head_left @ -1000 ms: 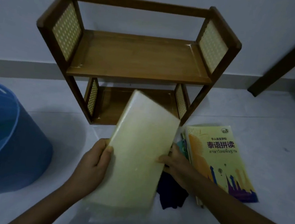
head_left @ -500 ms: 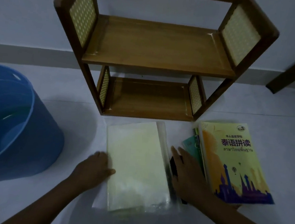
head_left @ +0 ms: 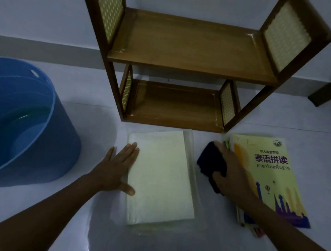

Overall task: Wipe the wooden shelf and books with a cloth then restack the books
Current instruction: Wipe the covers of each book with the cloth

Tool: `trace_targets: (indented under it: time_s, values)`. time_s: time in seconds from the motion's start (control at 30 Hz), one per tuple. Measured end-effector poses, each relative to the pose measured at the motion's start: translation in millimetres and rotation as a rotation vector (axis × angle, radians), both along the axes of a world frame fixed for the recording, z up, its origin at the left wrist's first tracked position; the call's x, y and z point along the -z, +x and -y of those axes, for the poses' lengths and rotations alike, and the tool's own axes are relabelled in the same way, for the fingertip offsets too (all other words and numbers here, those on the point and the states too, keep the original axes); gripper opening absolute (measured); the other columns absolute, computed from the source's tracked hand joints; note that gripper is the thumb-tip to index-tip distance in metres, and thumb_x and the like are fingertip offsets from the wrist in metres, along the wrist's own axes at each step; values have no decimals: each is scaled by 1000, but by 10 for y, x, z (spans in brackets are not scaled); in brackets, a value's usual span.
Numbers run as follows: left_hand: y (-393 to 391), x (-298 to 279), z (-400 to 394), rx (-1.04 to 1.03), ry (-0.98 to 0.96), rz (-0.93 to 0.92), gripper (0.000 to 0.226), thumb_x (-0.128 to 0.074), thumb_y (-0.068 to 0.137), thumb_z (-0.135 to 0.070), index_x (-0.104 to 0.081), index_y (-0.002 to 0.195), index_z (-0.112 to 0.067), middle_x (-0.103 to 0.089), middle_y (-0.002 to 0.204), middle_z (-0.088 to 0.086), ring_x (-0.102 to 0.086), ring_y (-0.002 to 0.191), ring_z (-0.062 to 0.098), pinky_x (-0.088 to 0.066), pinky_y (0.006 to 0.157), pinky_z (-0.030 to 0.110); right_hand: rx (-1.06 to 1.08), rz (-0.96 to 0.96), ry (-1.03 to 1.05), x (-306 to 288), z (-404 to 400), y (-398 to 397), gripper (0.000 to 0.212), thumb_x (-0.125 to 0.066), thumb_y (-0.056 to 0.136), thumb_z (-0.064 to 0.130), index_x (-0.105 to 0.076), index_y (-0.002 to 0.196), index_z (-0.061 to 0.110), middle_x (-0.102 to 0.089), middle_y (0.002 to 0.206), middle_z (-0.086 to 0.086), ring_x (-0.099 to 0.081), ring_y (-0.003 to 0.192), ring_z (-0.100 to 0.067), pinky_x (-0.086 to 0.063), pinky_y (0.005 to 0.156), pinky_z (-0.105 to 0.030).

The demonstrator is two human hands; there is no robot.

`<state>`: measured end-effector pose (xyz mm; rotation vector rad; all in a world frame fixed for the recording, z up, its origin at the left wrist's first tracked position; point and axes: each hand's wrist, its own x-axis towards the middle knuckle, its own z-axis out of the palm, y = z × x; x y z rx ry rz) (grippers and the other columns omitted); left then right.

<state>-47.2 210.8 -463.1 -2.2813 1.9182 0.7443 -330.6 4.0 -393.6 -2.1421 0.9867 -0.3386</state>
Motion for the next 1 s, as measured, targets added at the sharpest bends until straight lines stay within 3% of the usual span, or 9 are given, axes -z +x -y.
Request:
trace_targets:
  time_s: [0.07, 0.2, 0.27, 0.37, 0.53, 0.67, 0.77, 0.9, 1.0]
  values:
    - [-16, -6, -4, -2, -11, -7, 133, -47, 59, -90, 19, 148, -16, 29, 154, 5, 26, 142, 20, 17, 113, 47, -256, -116, -52, 55, -340, 101, 77, -53, 70, 11, -36, 145, 20, -49, 136, -9, -43, 121, -18, -36, 99, -27]
    - [2, -20, 22, -7, -18, -2, 135, -47, 58, -90, 17, 149, -15, 28, 154, 5, 25, 143, 21, 17, 112, 47, -631, -385, -217, 393, -1217, 184, 80, -51, 76, 47, -28, 148, 22, -34, 153, -5, -41, 132, -31, -36, 107, -54]
    - [-9, -52, 16, 10, 0, 14, 134, -46, 58, -90, 17, 149, -14, 27, 155, 6, 25, 143, 22, 15, 114, 49, -767, -378, -376, 530, -1400, 259, 76, -51, 75, 59, -38, 142, 25, -45, 146, -1, -53, 122, -27, -45, 98, -50]
    - [-25, -46, -3, 12, -5, 55, 133, -49, 60, -87, 15, 149, -12, 26, 155, 7, 22, 144, 23, 15, 116, 49, -914, -202, -552, 669, -1148, 574, 48, -51, 85, 31, -45, 132, 26, -50, 139, -1, -56, 113, -26, -49, 91, -45]
    - [-45, -86, 18, -32, -27, 72, 138, -51, 57, -88, 24, 146, -13, 27, 153, 5, 24, 142, 22, 23, 110, 43, -335, -330, -390, 576, -134, 1127, 59, -55, 79, 5, -45, 137, 12, -43, 146, -12, -46, 125, -35, -45, 95, -51]
    - [-36, -89, 21, -25, -54, 57, 144, -53, 52, -89, 30, 143, -16, 17, 155, 6, 16, 142, 24, 12, 114, 48, -670, -144, -439, 507, -783, 983, 45, -58, 82, 30, -53, 125, 18, -51, 137, -5, -51, 117, -29, -47, 88, -46]
    - [-16, -95, 53, -20, -70, 63, 144, -50, 49, -90, 43, 134, -21, 18, 154, 4, 14, 143, 22, 13, 115, 48, -885, -96, -339, 563, -864, 1056, 36, -55, 87, 25, -56, 122, 20, -56, 131, -1, -52, 114, -22, -48, 84, -39]
    - [-66, -157, 38, -63, -46, 28, 141, -54, 54, -86, 36, 139, -17, 30, 146, 0, 26, 136, 16, 24, 108, 40, -325, -200, -220, 631, -160, 1383, 43, -55, 88, 13, -49, 131, 14, -52, 135, -8, -51, 119, -27, -45, 95, -40]
    - [-64, -157, 22, -47, -33, 38, 139, -54, 57, -85, 33, 140, -14, 27, 152, 4, 23, 142, 20, 22, 112, 43, -212, -253, -279, 614, -145, 1336, 38, -53, 85, 7, -50, 121, 18, -58, 118, -8, -57, 104, -29, -51, 80, -43]
